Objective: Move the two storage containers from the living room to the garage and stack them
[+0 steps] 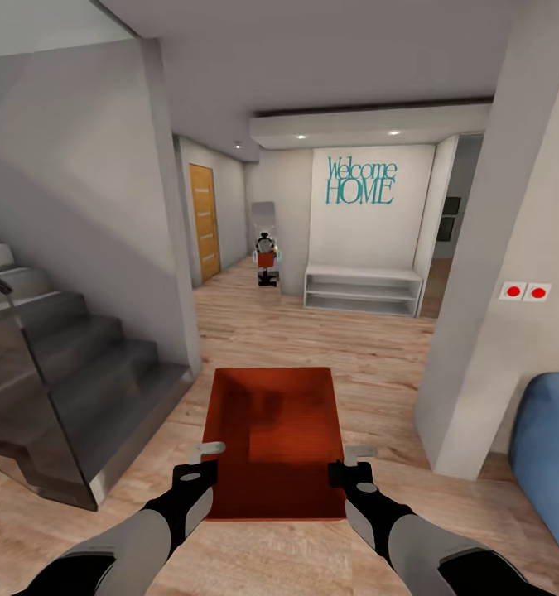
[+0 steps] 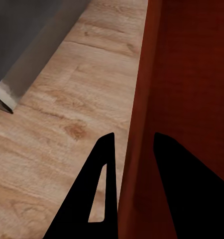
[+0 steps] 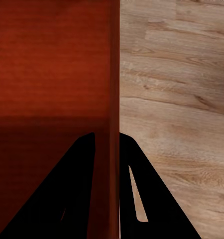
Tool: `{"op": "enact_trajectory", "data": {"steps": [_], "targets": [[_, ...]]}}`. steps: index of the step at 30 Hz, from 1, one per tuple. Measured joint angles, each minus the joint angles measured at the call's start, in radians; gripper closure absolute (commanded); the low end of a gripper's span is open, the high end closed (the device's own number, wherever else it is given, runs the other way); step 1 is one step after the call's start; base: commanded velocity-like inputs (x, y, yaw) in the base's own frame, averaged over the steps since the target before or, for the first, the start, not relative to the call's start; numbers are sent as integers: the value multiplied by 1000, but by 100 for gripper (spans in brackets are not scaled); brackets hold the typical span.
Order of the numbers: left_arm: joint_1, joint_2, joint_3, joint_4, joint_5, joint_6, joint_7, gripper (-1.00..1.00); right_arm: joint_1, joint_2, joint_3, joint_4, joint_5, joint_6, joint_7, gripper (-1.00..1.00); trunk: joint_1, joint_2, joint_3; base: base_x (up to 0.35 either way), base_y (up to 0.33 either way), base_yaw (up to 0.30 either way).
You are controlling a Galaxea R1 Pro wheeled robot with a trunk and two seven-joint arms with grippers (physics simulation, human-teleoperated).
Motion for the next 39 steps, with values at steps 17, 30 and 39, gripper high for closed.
{"op": "enact_trajectory", "data": {"steps": [17, 30, 39], "targets": [[0, 0, -1, 0, 1, 0, 1, 100, 0, -1, 0, 0, 0, 0, 1, 100, 0, 0, 0, 1, -63, 0], [0, 1, -2, -1, 1, 0, 0, 100, 0, 1, 0, 0, 0, -1, -1, 100, -1, 0, 0, 145, -1, 0], [0, 2, -2, -1, 3, 0, -2, 100, 0, 2, 1, 0, 0, 0, -3, 100, -1, 0, 0, 321, 0, 0]]}}
